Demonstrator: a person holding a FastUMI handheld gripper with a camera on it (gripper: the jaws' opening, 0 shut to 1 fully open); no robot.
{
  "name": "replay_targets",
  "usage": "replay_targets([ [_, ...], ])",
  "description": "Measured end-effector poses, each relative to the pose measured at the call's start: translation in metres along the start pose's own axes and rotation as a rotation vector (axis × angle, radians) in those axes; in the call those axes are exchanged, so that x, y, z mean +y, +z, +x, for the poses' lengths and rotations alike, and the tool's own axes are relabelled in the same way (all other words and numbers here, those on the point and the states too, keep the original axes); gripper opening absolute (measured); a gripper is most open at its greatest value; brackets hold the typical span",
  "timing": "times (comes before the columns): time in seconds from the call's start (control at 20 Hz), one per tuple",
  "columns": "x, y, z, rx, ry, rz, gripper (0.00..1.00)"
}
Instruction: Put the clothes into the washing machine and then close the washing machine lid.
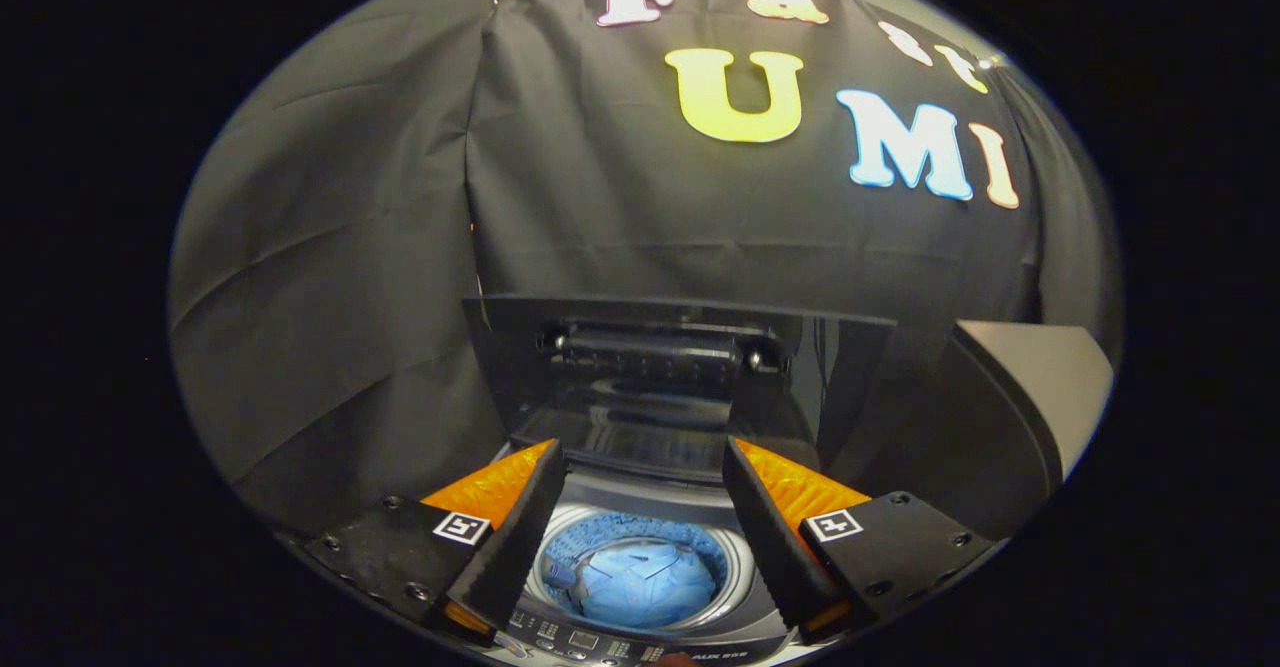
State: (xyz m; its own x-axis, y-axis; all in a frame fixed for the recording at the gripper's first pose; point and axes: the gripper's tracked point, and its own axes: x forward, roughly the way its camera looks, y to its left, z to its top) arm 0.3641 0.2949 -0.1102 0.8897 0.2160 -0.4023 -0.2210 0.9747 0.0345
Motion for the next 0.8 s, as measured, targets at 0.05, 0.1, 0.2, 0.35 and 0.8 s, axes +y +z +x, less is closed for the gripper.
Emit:
replay_targets([
  [0.05,0.000,0.009,0.000,-0.020,-0.010,-0.003,0.99],
  [0.1,-0.001,0.017,0.001,-0.034,-0.018,-0.005,0.98],
  [0.2,-0.002,0.027,0.005,-0.058,-0.035,-0.013,0.99],
  [0.35,-0.005,0.045,0.014,-0.087,-0.057,-0.025,0.99],
  [0.8,-0.014,0.089,0.056,-0.129,-0.124,-0.009,0.98],
])
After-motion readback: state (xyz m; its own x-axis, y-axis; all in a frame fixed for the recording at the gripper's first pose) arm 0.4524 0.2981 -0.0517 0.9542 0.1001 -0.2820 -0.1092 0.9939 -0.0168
